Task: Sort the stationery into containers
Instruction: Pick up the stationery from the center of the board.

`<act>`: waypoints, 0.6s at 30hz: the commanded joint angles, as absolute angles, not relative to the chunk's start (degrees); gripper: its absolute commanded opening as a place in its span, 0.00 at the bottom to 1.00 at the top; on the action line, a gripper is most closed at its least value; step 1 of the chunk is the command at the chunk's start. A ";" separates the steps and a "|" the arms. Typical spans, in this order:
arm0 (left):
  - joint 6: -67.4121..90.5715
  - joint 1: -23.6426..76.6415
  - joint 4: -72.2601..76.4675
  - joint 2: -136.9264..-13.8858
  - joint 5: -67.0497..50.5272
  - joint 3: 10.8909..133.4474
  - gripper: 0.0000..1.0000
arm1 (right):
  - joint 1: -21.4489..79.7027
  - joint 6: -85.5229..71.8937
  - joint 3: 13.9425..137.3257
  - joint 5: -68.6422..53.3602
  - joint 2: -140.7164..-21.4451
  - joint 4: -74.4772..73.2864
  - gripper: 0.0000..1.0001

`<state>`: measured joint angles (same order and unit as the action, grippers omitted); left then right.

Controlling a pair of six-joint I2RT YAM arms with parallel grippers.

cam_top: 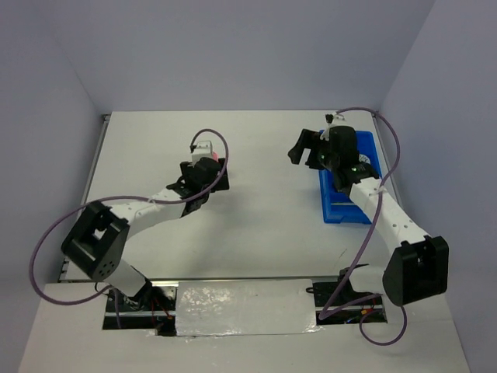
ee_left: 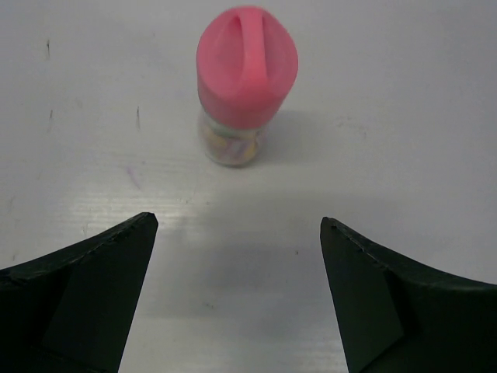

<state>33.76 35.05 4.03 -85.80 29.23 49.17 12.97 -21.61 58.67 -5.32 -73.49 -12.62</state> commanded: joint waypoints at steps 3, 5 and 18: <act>29.80 34.89 15.29 -93.51 38.56 54.75 0.99 | 13.01 -22.41 54.76 -13.09 -68.82 -5.81 1.00; 29.10 34.63 15.82 -96.32 39.81 56.60 0.99 | 13.10 -22.76 53.97 -15.20 -68.47 -4.92 1.00; 27.33 31.65 15.74 -107.40 40.96 68.29 0.60 | 14.94 -22.33 53.35 -19.34 -68.20 -2.11 1.00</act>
